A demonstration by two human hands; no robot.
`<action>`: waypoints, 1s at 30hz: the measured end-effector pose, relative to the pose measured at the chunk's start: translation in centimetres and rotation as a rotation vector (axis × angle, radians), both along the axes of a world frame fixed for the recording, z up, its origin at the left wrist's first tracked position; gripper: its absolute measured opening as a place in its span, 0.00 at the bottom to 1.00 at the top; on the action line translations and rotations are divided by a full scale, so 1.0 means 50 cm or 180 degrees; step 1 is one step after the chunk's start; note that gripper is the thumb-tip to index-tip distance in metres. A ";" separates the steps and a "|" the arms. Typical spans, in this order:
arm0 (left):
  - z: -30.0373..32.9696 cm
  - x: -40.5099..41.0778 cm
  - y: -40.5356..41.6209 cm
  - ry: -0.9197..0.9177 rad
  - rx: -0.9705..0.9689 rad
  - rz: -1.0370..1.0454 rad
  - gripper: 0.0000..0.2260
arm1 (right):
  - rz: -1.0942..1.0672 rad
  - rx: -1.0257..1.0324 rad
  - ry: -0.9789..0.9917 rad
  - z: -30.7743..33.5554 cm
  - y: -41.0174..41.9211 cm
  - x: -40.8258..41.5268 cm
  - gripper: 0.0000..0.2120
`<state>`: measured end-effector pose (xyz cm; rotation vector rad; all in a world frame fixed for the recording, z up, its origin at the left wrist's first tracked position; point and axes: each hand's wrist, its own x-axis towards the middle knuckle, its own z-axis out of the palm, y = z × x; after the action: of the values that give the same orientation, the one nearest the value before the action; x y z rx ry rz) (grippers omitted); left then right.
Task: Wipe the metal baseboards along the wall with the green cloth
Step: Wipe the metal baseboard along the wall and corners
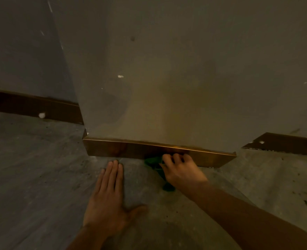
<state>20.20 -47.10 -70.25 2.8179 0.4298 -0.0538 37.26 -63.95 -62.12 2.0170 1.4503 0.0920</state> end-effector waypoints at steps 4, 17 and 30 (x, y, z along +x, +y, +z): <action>-0.001 -0.001 0.000 -0.0020 -0.0097 0.0003 0.59 | -0.0293 -0.0234 0.0024 0.016 -0.081 0.038 0.18; 0.000 0.000 -0.001 -0.0091 -0.0120 0.0058 0.59 | -0.0954 -0.0393 0.0110 0.072 -0.259 0.088 0.29; 0.114 0.056 -0.056 -0.0205 -0.0443 -0.0500 0.50 | -0.1350 0.0180 0.0586 0.169 -0.251 0.005 0.35</action>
<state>22.99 -49.89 -64.56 2.7016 0.1820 -0.0247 37.51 -76.51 -53.69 2.3859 1.1018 -0.2402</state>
